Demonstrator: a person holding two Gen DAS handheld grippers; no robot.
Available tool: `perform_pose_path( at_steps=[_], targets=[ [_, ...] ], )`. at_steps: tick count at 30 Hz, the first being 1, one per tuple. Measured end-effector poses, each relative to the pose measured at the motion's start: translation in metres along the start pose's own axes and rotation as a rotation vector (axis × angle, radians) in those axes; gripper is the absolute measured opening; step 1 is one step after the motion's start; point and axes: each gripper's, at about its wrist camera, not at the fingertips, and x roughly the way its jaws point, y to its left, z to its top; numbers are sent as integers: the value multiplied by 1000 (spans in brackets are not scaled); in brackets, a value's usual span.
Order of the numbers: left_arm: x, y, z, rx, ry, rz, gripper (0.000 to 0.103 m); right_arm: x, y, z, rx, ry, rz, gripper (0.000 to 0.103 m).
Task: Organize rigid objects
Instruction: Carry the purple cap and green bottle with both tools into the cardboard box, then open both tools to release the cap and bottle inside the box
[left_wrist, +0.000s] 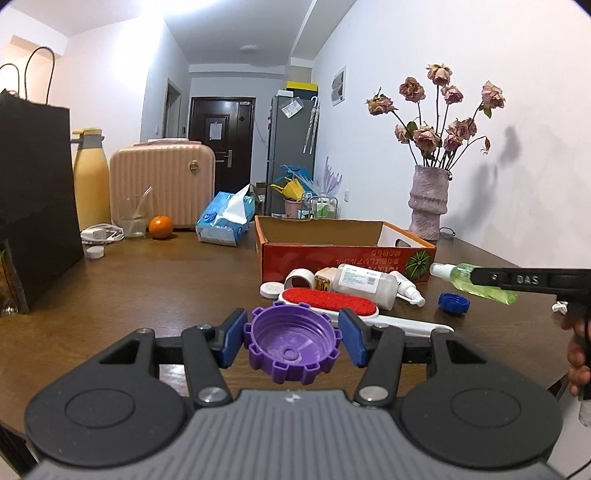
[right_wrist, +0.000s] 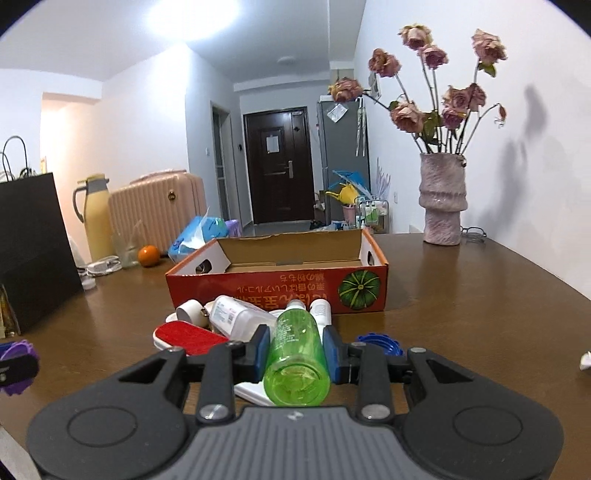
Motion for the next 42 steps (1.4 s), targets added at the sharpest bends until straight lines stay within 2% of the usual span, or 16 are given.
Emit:
perform_pose_path(
  at_steps=[4, 7, 13, 19, 20, 21, 23, 25, 27, 31, 33, 35, 36, 38, 42],
  targets=[
    [15, -5, 11, 34, -30, -1, 56, -1, -13, 2, 34, -16, 2, 30],
    [39, -8, 29, 55, -74, 17, 56, 15, -22, 11, 32, -24, 5, 30],
    [124, -12, 82, 94, -114, 30, 56, 73, -34, 46, -33, -17, 0, 30],
    [257, -6, 126, 99, 6, 21, 56, 159, -46, 97, -131, 15, -18, 30],
    [279, -6, 131, 117, 22, 47, 56, 176, -49, 105, -150, 27, -28, 30],
    [298, -6, 135, 143, 31, 73, 56, 195, -51, 112, -176, 46, -38, 30],
    [334, -7, 142, 190, 56, 78, 56, 237, -55, 123, -225, 91, -64, 30],
    [369, -3, 148, 179, 128, 57, 56, 279, -57, 129, -269, 144, -86, 30],
    [395, 2, 152, 176, 168, 56, 56, 312, -56, 132, -321, 182, -112, 30],
    [426, 1, 148, 263, 206, 51, 58, 361, -45, 129, -422, 261, -132, 30],
    [434, 3, 144, 284, 217, 57, 80, 379, -38, 123, -494, 298, -146, 31],
    [440, 5, 146, 278, 246, 22, 80, 388, -30, 120, -548, 316, -179, 56],
    [440, 6, 147, 274, 240, 10, 80, 390, -30, 121, -556, 314, -169, 63],
    [442, 7, 147, 280, 242, 6, 81, 391, -28, 122, -551, 335, -162, 97],
    [445, 9, 148, 252, 262, -18, 81, 388, -32, 113, -547, 365, -161, 95]
  ],
)
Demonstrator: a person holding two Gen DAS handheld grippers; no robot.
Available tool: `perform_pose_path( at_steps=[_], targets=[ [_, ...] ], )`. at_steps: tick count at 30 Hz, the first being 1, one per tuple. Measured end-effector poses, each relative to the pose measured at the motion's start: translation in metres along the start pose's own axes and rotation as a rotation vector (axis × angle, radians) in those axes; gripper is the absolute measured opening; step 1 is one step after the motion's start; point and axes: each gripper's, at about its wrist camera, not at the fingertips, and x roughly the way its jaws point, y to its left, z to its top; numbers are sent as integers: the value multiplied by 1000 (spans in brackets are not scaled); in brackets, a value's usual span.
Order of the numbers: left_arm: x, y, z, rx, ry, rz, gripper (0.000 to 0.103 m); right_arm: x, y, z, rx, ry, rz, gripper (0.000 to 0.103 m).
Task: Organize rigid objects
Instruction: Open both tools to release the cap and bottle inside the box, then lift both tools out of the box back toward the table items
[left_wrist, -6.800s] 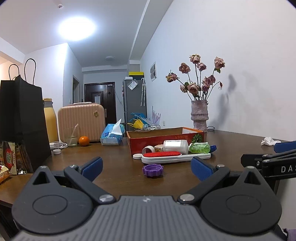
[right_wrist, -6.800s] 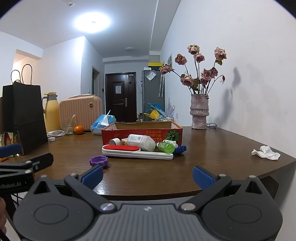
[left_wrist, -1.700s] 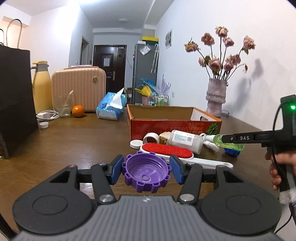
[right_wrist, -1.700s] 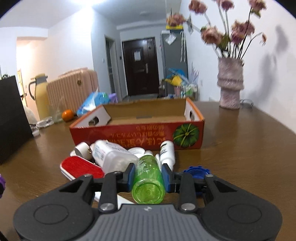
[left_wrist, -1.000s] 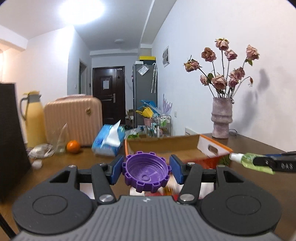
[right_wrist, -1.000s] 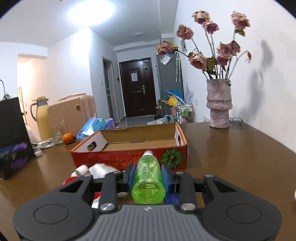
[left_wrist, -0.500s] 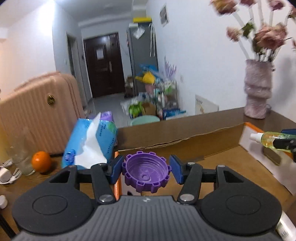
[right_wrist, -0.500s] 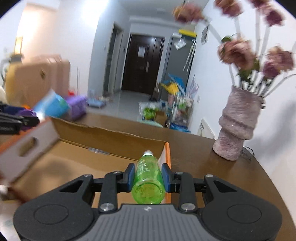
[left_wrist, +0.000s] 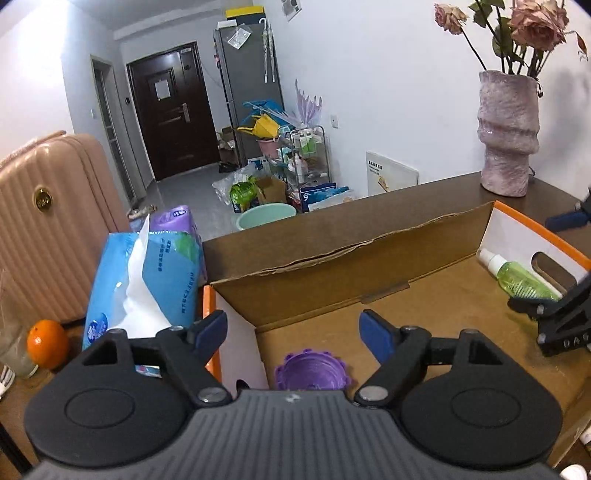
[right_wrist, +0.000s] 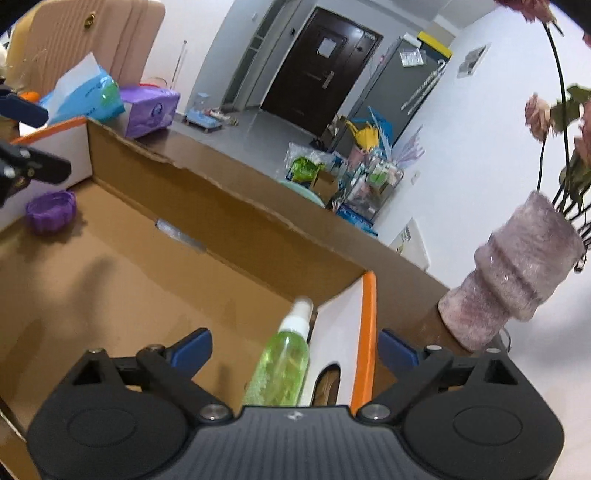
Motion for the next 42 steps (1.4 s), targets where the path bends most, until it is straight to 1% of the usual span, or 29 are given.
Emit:
perform_pose_path(
  at_steps=[1, 3, 6, 7, 10, 12, 13, 15, 17, 19, 21, 24, 26, 27, 29, 30, 32, 33, 36, 38, 40, 42],
  targets=[
    [0, 0, 0, -7, -1, 1, 81, -3, -2, -2, 0, -15, -20, 90],
    [0, -2, 0, -13, 3, -21, 81, -9, -5, -6, 27, -13, -18, 90],
    [-3, -6, -1, -3, 4, -70, 82, -20, -15, -16, 90, -15, -5, 91],
    [-4, -8, -1, -6, -2, -75, 82, -24, -17, -20, 103, -3, -2, 93],
    [-12, -17, -3, -5, -19, -90, 83, -33, -19, -29, 93, 18, -18, 94],
    [-19, -23, -4, 13, -45, -106, 86, -40, -25, -36, 125, 43, -13, 95],
    [-24, -26, -4, 22, -51, -101, 87, -43, -29, -38, 138, 44, -17, 95],
    [-36, -31, -4, 43, -62, -82, 87, -60, -36, -44, 157, -3, -9, 96],
    [-55, -30, -5, 39, -69, -86, 90, -89, -44, -48, 203, -54, 17, 99],
    [-78, -26, -5, 14, -85, -95, 94, -121, -51, -50, 248, -102, 22, 103],
    [-100, -22, -5, -24, -107, -98, 97, -147, -53, -50, 270, -132, 19, 103],
    [-133, -18, -10, -84, -155, -106, 101, -183, -47, -52, 268, -166, 22, 103],
    [-156, -17, -21, -125, -229, -107, 103, -207, -36, -57, 273, -226, -4, 103],
    [-169, -17, -28, -144, -281, -104, 103, -217, -31, -61, 283, -269, -18, 103],
    [-190, -19, -42, -172, -372, -94, 103, -238, -20, -74, 320, -386, -31, 103],
    [-200, -21, -51, -181, -414, -87, 103, -248, -13, -83, 350, -451, -24, 103],
    [-214, -24, -63, -190, -459, -73, 103, -258, 0, -98, 403, -537, 1, 103],
    [-220, -25, -70, -191, -474, -67, 103, -261, 7, -106, 432, -560, 9, 103],
    [-233, -28, -87, -196, -487, -64, 103, -260, 22, -122, 496, -561, 20, 103],
    [-239, -29, -97, -186, -484, -74, 103, -260, 29, -129, 527, -534, 23, 103],
    [-246, -30, -104, -181, -486, -66, 103, -261, 35, -133, 534, -522, 23, 103],
    [-252, -27, -111, -188, -487, -67, 103, -267, 40, -136, 531, -530, 16, 103]
  ],
)
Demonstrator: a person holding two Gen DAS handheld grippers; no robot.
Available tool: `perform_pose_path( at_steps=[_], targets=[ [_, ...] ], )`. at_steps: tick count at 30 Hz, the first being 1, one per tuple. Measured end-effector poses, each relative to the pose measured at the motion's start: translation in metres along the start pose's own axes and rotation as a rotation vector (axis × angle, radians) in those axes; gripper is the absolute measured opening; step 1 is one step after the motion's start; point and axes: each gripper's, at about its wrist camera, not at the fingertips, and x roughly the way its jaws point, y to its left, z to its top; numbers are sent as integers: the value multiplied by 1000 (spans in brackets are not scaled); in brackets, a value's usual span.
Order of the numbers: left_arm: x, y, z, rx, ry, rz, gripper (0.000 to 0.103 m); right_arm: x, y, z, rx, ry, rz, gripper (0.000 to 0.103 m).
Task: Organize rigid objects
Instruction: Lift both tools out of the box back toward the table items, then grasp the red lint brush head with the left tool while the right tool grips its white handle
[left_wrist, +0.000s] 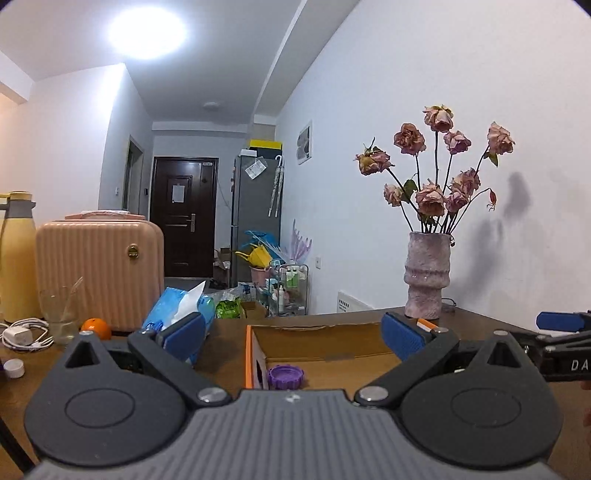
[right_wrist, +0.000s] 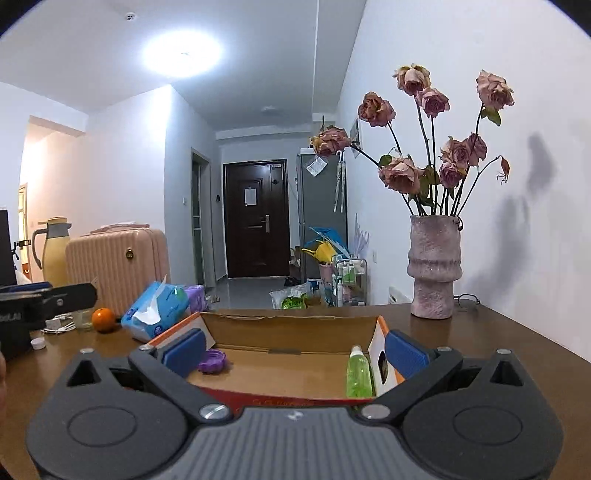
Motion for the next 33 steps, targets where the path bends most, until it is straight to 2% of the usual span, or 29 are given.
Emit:
perform_pose_path(
  at_steps=[6, 10, 14, 18, 22, 24, 26, 28, 33],
  targets=[
    [-29, 5, -7, -23, -10, 5, 103, -31, 14, 4, -28, -45, -4, 103],
    [-63, 3, -20, -8, -9, 24, 103, -67, 20, 0, -52, -71, -14, 103],
    [-106, -2, -43, -7, 26, -5, 103, -108, 25, -19, -56, -71, -20, 103],
    [-150, 0, -63, -10, 43, -44, 103, -146, 30, -49, -4, -58, -17, 103],
    [-187, 12, -84, -43, 72, -1, 103, -180, 37, -76, 22, -47, 1, 103],
    [-191, 15, -86, -20, 96, 6, 103, -195, 40, -87, 42, -35, 5, 103],
    [-190, 14, -81, 2, 99, 46, 103, -209, 42, -95, 54, -27, -16, 103],
    [-193, 14, -76, -26, 83, 71, 103, -218, 45, -102, 41, -14, -44, 103],
    [-192, 7, -72, -29, 102, 41, 103, -230, 48, -112, -16, -9, -104, 103]
  ],
)
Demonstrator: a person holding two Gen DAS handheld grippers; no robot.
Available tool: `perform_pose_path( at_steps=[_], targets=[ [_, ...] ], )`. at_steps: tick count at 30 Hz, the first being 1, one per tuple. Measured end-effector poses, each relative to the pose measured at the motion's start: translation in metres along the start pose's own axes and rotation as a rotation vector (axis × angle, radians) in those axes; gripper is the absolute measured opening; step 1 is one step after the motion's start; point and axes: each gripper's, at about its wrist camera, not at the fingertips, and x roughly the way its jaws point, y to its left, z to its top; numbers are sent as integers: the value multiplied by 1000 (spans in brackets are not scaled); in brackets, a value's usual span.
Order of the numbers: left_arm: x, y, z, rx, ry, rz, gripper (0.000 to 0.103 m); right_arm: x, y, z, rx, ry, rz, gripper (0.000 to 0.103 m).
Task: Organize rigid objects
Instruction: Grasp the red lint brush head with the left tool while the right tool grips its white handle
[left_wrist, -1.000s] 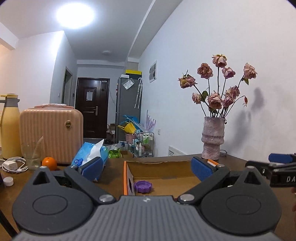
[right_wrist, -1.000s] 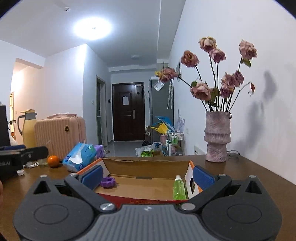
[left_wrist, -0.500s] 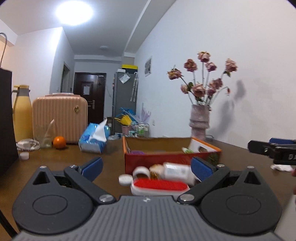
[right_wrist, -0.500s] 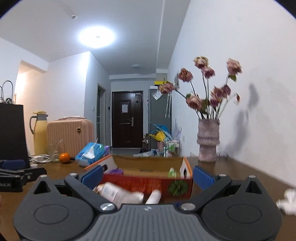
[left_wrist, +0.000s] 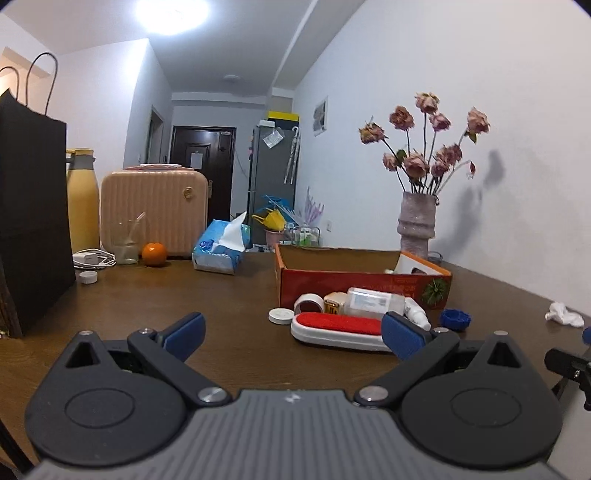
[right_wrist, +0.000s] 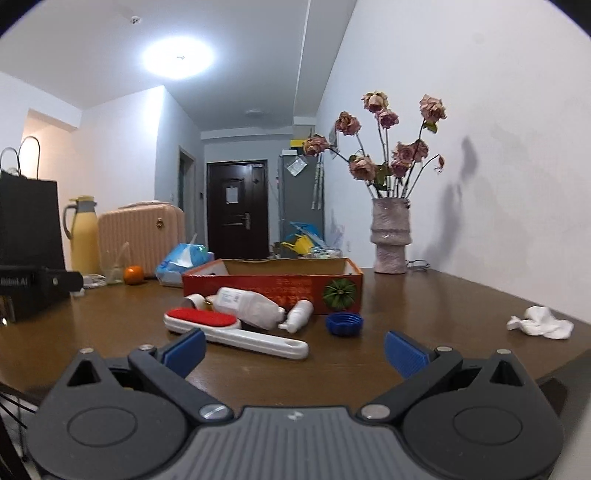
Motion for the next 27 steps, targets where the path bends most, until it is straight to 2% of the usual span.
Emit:
perform_pose_path(
  at_steps=[3, 7, 12, 13, 15, 16, 17, 19, 21, 23, 24, 26, 27],
  targets=[
    [7, -8, -3, 25, 7, -15, 103, 4, -2, -1, -14, 20, -29, 103],
    [30, -17, -5, 46, 50, -31, 103, 26, -10, 4, -10, 52, 14, 102],
    [80, -12, 2, 38, 140, -14, 103, 67, -20, 14, 57, 101, 45, 102],
    [93, -10, 5, 34, 160, -13, 103, 81, -23, 17, 77, 148, 54, 98],
    [116, -4, 10, 9, 195, -29, 103, 107, -29, 19, 131, 236, 55, 82],
    [129, -1, 12, -7, 216, -44, 103, 118, -32, 20, 162, 269, 60, 70],
    [140, 2, 14, -26, 234, -56, 103, 130, -36, 19, 197, 297, 70, 65],
    [164, 6, 17, -64, 279, -76, 101, 147, -41, 16, 246, 330, 74, 64],
    [186, 9, 18, -102, 319, -85, 91, 163, -44, 15, 267, 350, 84, 58],
    [201, 12, 17, -127, 345, -97, 84, 174, -45, 14, 269, 363, 86, 45],
    [208, 13, 17, -139, 358, -107, 81, 179, -45, 13, 269, 373, 87, 42],
    [218, 16, 15, -162, 381, -124, 80, 189, -46, 9, 268, 403, 86, 31],
    [223, 17, 14, -174, 389, -129, 77, 192, -46, 7, 272, 416, 92, 29]
  ],
)
